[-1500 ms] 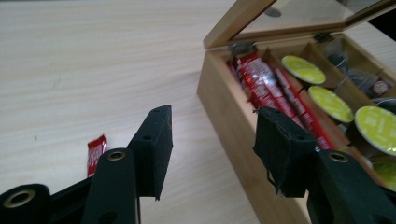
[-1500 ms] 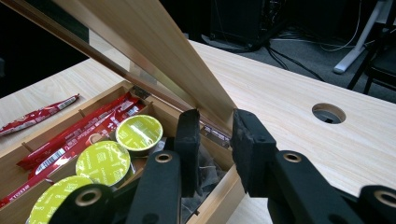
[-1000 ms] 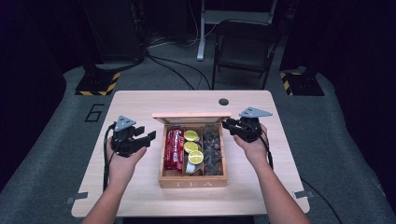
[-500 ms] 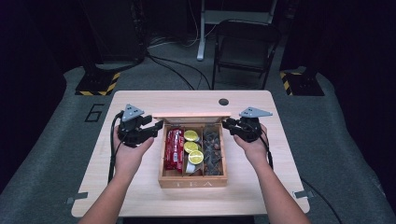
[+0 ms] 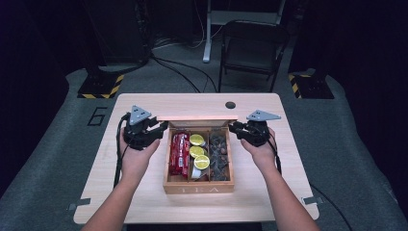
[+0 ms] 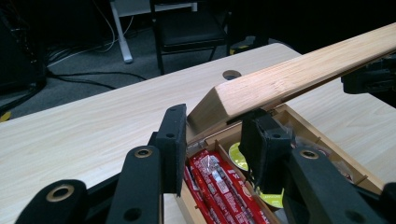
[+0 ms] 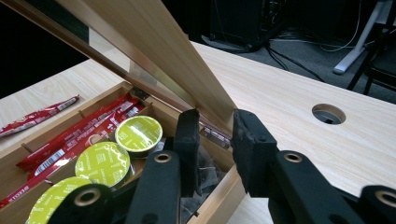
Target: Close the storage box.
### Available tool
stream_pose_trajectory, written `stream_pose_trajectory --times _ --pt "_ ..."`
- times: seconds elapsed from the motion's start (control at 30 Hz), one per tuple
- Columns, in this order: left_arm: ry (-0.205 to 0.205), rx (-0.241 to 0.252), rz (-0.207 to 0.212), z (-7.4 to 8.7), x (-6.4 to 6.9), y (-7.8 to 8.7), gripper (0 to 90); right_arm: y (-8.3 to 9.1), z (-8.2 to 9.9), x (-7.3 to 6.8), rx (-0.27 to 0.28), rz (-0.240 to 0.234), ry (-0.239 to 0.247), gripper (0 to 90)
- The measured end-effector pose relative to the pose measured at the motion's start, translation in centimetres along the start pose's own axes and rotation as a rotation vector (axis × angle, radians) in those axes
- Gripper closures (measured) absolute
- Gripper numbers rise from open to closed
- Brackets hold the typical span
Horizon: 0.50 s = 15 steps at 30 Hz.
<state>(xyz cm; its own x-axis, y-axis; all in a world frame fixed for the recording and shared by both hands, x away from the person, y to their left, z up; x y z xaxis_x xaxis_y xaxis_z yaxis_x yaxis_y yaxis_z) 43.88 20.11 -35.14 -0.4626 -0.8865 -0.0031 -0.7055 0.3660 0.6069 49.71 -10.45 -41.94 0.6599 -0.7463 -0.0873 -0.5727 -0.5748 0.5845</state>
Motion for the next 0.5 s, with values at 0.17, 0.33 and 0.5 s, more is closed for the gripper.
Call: stream_pose_trajectory --times 0.17,0.33,0.5 --pt "0.003 -0.004 0.004 -0.1 0.0 0.0 61.6 0.3 -0.2 -0.1 0.009 -0.005 0.005 68.7" --pt "0.001 -0.004 0.004 -0.1 -0.1 0.0 61.7 0.5 -0.2 -0.4 0.005 -0.003 0.007 68.2" --pt "0.001 0.001 0.010 0.1 0.0 0.0 61.6 1.2 -0.3 -1.0 -0.005 0.005 0.005 67.3"
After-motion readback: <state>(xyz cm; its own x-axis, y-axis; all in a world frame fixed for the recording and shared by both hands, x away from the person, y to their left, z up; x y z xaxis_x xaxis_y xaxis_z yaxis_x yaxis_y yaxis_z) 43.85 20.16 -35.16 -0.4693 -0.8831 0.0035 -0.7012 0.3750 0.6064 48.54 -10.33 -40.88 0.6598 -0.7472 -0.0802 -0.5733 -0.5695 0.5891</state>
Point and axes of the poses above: each handheld gripper's, and its own axes: y roughly backward along the jaws, z roughly out of its underside, x roughly to its right, the point moved 5 cm from there along -y, roughly forward along the jaws, and after that the axes turned 11 degrees about -x, right-handed, at the moved point
